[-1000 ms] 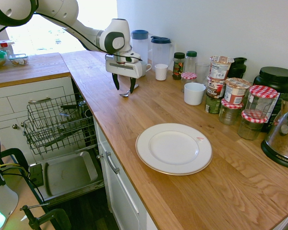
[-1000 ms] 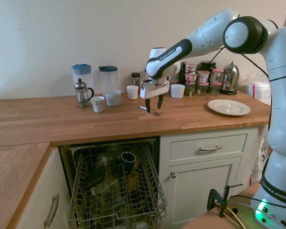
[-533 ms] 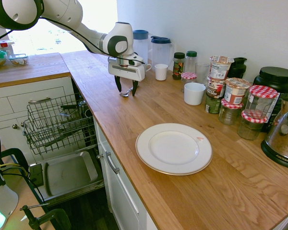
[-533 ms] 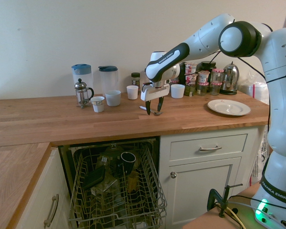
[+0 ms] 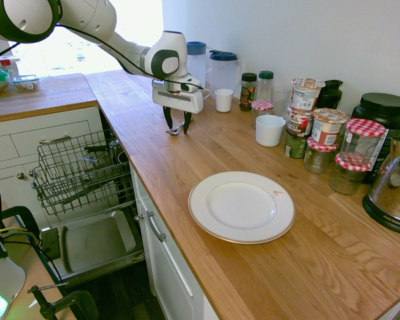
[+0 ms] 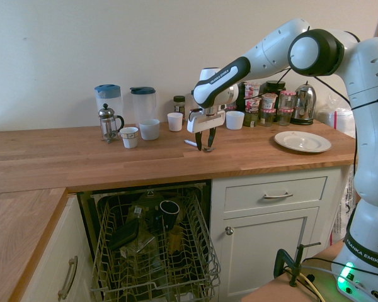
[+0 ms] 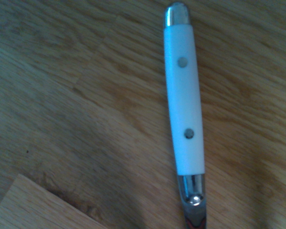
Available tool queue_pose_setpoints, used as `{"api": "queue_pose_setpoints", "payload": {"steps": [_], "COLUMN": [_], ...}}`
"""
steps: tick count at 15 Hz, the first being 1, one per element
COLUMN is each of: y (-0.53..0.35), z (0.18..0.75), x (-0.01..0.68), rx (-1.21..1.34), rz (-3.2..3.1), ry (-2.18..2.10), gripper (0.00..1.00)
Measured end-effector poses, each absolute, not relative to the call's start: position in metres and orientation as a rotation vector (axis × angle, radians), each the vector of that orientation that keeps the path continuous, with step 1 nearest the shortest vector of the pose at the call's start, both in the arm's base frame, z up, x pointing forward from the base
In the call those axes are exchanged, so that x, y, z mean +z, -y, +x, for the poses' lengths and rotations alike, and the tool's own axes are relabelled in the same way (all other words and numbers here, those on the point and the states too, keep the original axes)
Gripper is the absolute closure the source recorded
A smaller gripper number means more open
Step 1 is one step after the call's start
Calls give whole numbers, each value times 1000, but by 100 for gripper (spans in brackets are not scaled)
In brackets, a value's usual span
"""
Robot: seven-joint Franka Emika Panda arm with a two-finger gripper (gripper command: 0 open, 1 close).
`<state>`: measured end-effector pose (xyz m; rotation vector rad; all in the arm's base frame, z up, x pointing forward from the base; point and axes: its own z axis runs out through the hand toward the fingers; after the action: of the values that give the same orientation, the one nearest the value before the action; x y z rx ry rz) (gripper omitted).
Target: Put the spoon in the dishwasher
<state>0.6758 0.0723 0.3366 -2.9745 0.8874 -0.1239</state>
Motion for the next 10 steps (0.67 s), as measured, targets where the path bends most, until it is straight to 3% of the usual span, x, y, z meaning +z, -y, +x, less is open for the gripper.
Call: {"api": "queue_pose_setpoints", "payload": {"steps": [10], "y": [-79], "z": [676], "x": [336], "rx": [-124], "rz": [-2966], "ry": [-927], "gripper": [100]}}
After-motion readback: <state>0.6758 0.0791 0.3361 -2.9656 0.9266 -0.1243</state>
